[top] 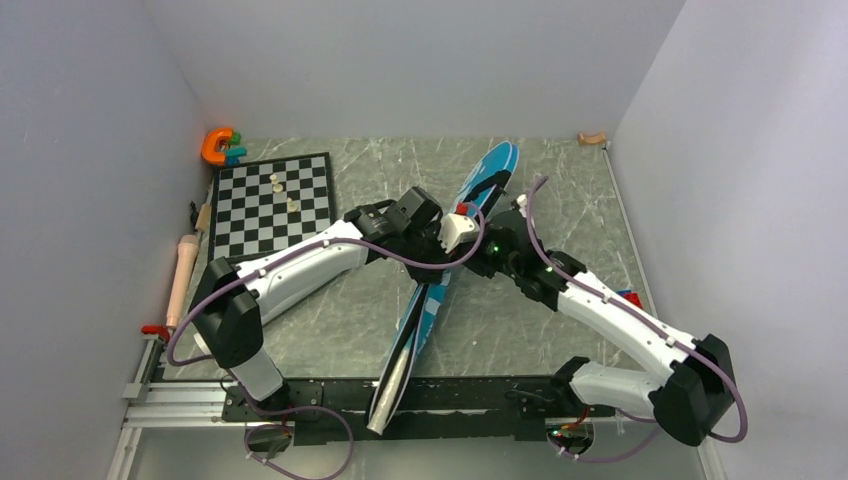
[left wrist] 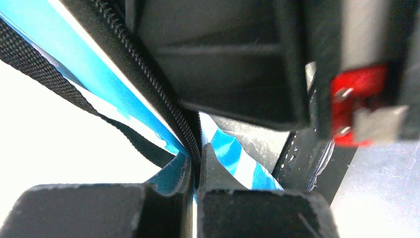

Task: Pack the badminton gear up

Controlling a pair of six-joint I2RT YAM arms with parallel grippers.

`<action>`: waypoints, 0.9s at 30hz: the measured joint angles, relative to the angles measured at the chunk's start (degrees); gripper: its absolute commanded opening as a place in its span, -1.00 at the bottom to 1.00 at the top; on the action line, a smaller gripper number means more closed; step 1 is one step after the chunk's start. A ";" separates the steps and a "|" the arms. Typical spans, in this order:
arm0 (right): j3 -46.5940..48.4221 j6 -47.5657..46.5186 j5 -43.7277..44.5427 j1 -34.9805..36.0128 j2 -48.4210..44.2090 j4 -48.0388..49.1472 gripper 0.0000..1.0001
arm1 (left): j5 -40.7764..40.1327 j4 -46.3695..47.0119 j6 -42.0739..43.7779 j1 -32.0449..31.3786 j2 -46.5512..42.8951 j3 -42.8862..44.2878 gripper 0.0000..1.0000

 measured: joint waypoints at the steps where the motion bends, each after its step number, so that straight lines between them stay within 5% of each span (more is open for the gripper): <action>1: -0.39 0.00 -0.20 -0.31 -0.94 -0.09 -0.53 | 0.24 0.07 0.00 0.02 -0.09 0.00 -1.00; 4: -1.05 -0.26 -0.39 -1.79 -4.35 -0.09 -0.04 | 0.20 -0.48 0.24 0.28 -0.13 0.00 -1.00; 9: -0.96 -2.78 -1.60 -7.67 -11.19 -0.94 0.20 | -0.15 -3.10 1.51 1.46 -0.13 0.57 -1.00; 14: 3.10 -7.87 -7.72 -21.64 -12.79 -2.21 0.23 | -1.38 -4.31 3.23 1.84 -0.17 0.87 -1.00; 18: 10.27 -13.40 -19.21 -34.62 -5.68 -2.36 0.22 | -1.79 -4.52 4.13 1.84 -0.28 0.87 -1.00; 27: 12.26 -21.11 -35.36 -40.17 2.56 -3.82 0.11 | -2.34 -4.79 4.96 1.84 -0.33 0.85 -1.00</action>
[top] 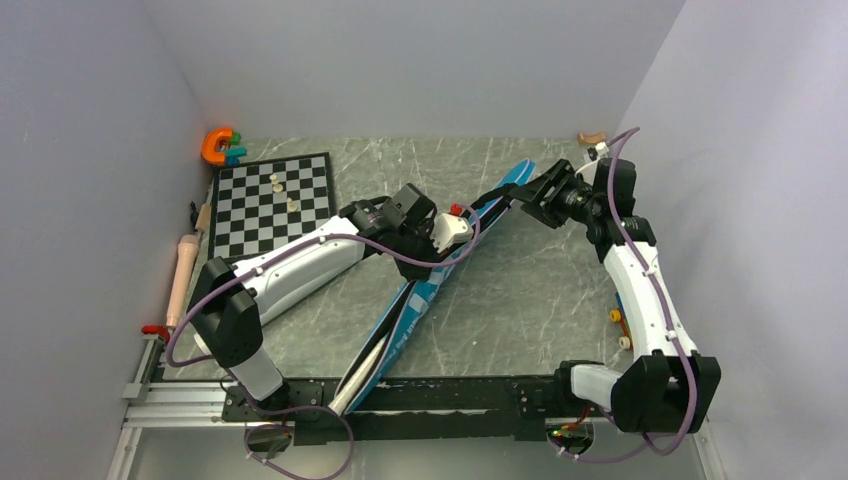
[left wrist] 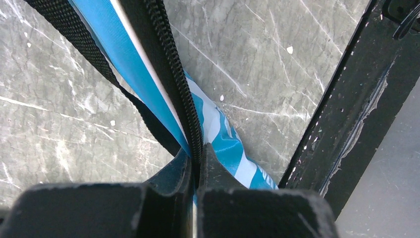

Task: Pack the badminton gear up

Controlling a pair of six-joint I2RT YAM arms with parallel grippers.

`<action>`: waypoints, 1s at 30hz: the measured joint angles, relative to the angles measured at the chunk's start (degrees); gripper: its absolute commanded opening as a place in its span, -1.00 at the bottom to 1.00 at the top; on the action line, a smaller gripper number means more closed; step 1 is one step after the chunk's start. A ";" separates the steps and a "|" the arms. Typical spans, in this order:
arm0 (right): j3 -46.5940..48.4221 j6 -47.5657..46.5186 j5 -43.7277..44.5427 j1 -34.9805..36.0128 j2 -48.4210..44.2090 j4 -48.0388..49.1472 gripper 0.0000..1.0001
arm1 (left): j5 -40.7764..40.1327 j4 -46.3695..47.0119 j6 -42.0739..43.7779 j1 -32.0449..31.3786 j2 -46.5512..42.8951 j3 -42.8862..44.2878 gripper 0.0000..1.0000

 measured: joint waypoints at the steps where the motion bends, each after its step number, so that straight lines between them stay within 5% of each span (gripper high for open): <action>1: 0.00 -0.59 -1.49 -0.26 0.04 0.11 0.05 | 0.00 -0.02 0.17 0.00 0.00 0.00 -1.00; 15: -5.81 -3.48 -12.28 -4.07 1.88 5.77 -0.09 | 7.23 -8.39 7.02 3.48 0.02 3.78 -1.00; 30: -14.97 4.50 -19.52 -4.31 -0.17 21.35 -0.23 | 11.50 -16.52 11.50 5.64 2.60 8.81 -1.00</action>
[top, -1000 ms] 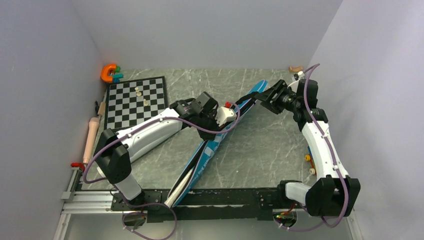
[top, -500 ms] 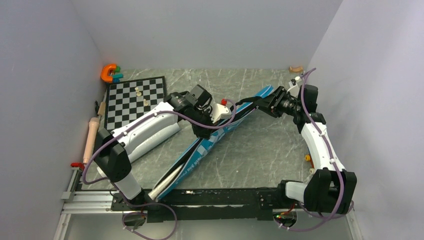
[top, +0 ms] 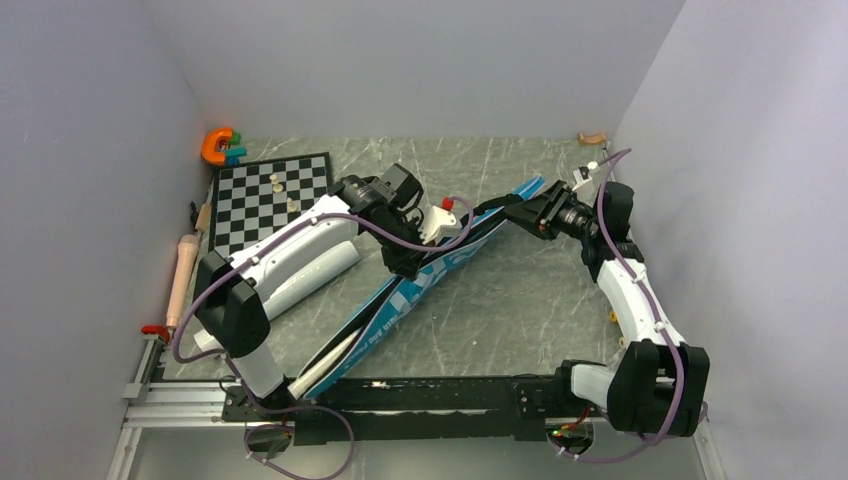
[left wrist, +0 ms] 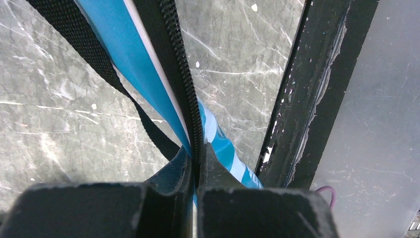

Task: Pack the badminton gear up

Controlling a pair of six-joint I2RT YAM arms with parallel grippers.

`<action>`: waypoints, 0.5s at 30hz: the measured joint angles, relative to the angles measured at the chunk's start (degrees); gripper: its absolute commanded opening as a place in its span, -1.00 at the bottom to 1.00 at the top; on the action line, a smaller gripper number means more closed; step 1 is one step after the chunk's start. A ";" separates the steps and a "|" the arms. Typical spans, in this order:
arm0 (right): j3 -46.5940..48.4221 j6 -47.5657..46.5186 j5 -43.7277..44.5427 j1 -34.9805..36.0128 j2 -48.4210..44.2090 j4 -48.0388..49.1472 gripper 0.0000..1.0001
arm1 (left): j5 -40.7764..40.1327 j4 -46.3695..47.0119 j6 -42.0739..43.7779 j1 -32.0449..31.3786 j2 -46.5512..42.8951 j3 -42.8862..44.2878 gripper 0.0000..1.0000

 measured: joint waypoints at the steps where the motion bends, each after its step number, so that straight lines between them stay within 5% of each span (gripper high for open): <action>1: -0.42 0.61 -0.22 0.00 -0.11 1.14 -0.23 | 0.09 -0.17 0.07 0.04 0.17 0.22 -1.00; 15: -4.33 3.93 -2.12 -0.09 -2.93 5.81 -0.23 | 0.11 -0.98 0.17 0.13 1.18 1.18 -1.00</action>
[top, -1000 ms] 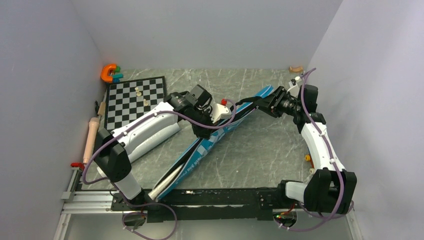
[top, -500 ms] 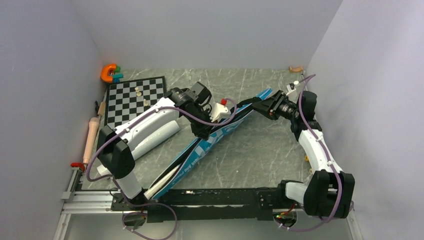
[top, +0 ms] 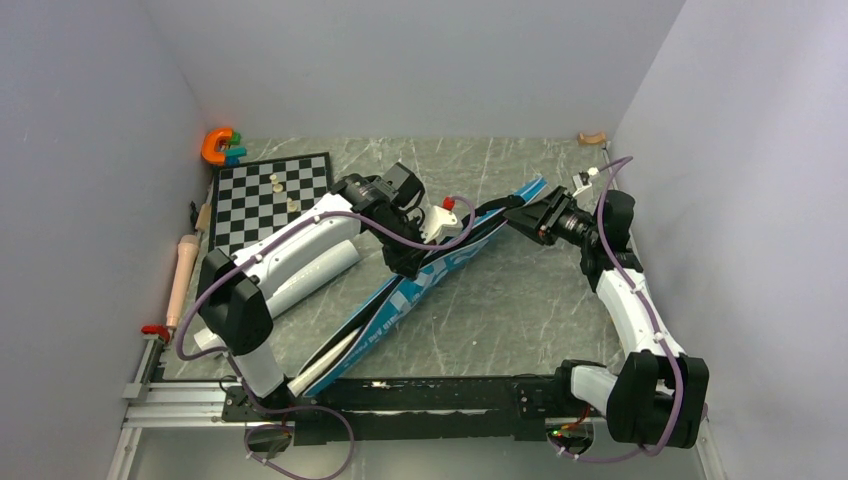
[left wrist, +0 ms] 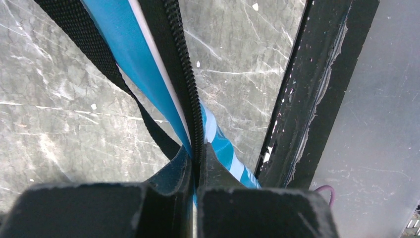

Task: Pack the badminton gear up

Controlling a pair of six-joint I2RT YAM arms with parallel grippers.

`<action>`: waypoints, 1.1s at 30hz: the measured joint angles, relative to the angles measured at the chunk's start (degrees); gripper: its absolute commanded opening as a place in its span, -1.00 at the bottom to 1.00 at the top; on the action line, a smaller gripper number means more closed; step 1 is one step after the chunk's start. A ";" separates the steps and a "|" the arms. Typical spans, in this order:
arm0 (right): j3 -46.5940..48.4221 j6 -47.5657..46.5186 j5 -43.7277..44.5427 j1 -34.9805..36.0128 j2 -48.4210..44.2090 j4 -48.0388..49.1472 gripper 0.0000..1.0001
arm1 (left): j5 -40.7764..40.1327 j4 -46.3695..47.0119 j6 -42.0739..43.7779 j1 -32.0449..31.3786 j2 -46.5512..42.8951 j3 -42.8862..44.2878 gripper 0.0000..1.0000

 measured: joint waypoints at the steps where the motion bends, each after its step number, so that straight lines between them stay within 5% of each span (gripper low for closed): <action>1: -0.20 0.07 -0.02 0.00 -0.17 0.11 -0.25 | 0.00 0.09 0.00 0.00 0.09 0.00 -1.00; 16: -0.72 -0.39 0.28 -0.07 -1.18 -1.60 -0.99 | -0.02 0.07 0.00 0.00 0.11 0.00 -1.00; 29: -1.62 0.26 3.02 2.43 -3.72 -1.81 -1.00 | -3.67 -0.74 -0.46 0.00 0.11 0.00 -1.00; 33: -2.43 0.26 4.74 3.82 -4.09 -1.99 -0.61 | -5.16 -1.92 -0.48 -0.04 0.11 -0.02 -1.00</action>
